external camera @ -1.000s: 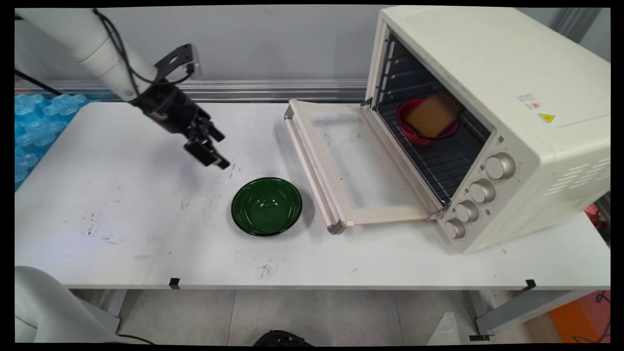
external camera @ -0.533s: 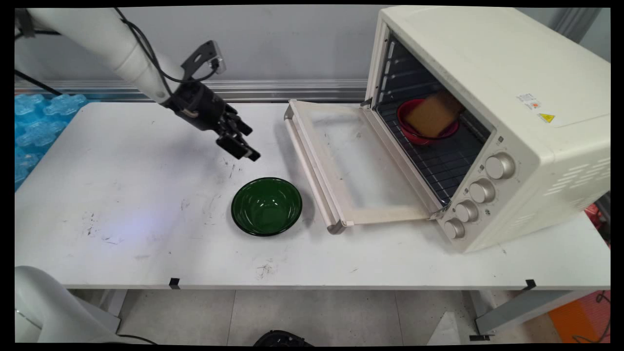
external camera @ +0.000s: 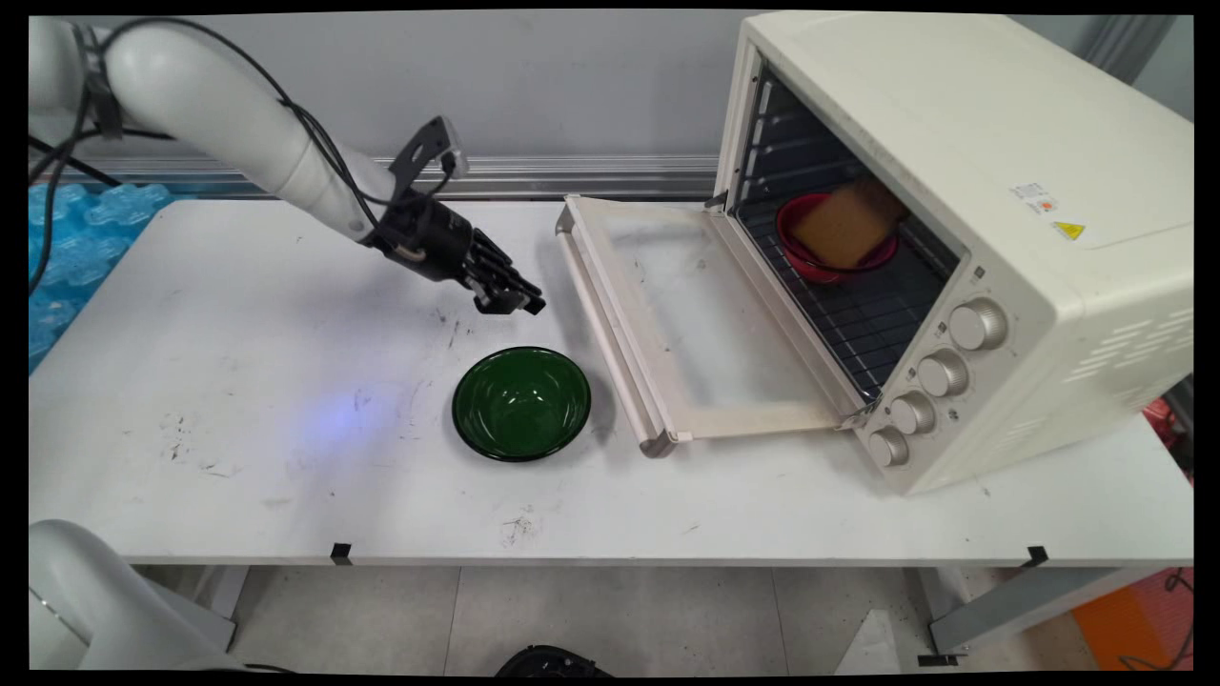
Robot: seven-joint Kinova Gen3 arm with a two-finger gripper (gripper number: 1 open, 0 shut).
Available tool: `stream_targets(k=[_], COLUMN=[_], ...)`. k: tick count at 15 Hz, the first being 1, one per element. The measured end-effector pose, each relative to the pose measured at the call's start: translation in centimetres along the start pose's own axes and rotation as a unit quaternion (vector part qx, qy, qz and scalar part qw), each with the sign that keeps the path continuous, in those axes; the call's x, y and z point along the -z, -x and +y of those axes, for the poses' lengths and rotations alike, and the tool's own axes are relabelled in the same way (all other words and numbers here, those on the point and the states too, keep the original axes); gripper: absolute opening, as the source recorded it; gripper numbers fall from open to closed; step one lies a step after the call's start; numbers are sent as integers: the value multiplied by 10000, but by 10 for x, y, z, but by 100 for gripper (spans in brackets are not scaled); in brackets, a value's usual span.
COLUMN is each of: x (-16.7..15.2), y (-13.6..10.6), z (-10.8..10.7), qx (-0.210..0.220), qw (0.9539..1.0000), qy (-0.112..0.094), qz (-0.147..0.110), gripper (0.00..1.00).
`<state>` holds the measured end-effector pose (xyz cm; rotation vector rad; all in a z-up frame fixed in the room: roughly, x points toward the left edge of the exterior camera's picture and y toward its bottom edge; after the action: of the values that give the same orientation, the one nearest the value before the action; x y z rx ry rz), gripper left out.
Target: Close the oven
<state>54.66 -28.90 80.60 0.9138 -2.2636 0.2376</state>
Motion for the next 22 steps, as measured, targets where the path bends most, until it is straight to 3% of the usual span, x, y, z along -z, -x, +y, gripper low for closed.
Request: stream_targets(k=[9,22], x=[-36,-74], y=[24,41], z=[2,8], qx=[-82,-184], qw=[9983,9953], qy=[-36,15], qz=[573,950], gripper=[0,0])
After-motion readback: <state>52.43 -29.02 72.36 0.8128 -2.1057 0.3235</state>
